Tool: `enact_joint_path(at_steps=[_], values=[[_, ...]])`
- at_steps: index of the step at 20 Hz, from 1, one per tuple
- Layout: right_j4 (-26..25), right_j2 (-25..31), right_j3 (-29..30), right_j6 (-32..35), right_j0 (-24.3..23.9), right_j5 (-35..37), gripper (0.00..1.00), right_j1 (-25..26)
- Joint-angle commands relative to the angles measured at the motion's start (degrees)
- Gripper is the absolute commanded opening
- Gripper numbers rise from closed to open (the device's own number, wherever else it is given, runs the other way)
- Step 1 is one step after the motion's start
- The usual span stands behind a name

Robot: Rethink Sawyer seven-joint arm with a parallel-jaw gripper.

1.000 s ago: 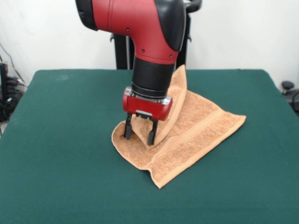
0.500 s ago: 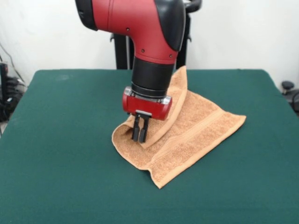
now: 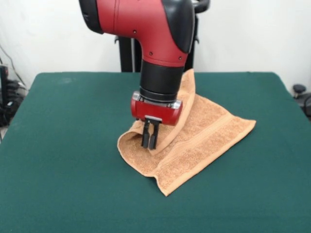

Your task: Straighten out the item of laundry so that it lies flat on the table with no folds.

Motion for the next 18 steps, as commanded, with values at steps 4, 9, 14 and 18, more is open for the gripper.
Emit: enact_joint_path(at_steps=[4,9,14,18], values=[[-7.04,9.02,11.44,-2.19,-6.23,3.01,0.00,-4.78],[-10.51,11.48,12.87,-5.25,-10.99,5.62,0.00,-7.34],[-12.73,13.37,13.02,-5.62,-13.55,6.79,0.00,-7.89],[-13.96,14.01,12.58,-4.58,-14.02,6.55,0.00,-7.29]])
